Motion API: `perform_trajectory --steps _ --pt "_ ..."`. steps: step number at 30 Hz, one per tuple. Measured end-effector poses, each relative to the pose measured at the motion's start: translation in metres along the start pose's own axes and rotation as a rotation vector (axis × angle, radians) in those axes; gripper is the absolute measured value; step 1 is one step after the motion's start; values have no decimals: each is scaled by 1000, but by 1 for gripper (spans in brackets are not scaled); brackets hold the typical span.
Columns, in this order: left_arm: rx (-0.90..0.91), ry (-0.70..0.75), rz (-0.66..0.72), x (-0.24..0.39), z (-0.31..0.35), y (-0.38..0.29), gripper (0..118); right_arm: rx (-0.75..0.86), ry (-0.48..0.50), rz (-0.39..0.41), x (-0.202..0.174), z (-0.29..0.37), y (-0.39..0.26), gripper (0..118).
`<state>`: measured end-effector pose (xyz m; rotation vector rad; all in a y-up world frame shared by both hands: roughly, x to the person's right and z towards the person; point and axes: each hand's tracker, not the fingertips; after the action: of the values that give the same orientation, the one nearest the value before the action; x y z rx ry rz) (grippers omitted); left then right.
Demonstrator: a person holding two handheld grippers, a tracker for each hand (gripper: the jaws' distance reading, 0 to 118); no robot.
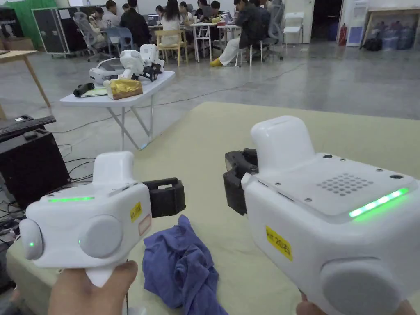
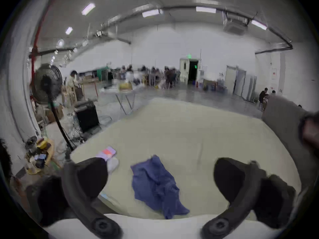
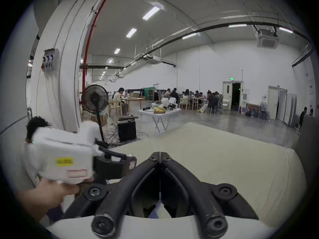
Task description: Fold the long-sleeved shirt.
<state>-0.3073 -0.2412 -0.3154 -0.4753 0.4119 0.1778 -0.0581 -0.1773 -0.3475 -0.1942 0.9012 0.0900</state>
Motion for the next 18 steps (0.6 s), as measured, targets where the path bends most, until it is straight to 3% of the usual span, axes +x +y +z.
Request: perform_trajectory --steps 4,6,10,12,15,16,18 --pt "-203 14 -8 3 -93 -23 117 -81 -74 7 31 4 -21 0" --pt "-283 -8 20 -10 -130 -67 117 -114 -102 2 43 4 -31 0" --pt "-459 -21 9 0 -192 -110 117 -175 -130 -41 64 3 -49 0" --pt "-544 31 -17 1 -222 -128 110 -191 -141 -58 71 3 -57 0" --pt "-581 118 -186 21 -212 -133 47 -213 -177 -77 79 4 -64 0" --pt "-573 136 -213 24 -203 -128 13 -217 -185 -87 82 6 -64 0" --pt "-537 61 -63 12 -182 -95 9 -219 -195 -110 88 10 -63 0"
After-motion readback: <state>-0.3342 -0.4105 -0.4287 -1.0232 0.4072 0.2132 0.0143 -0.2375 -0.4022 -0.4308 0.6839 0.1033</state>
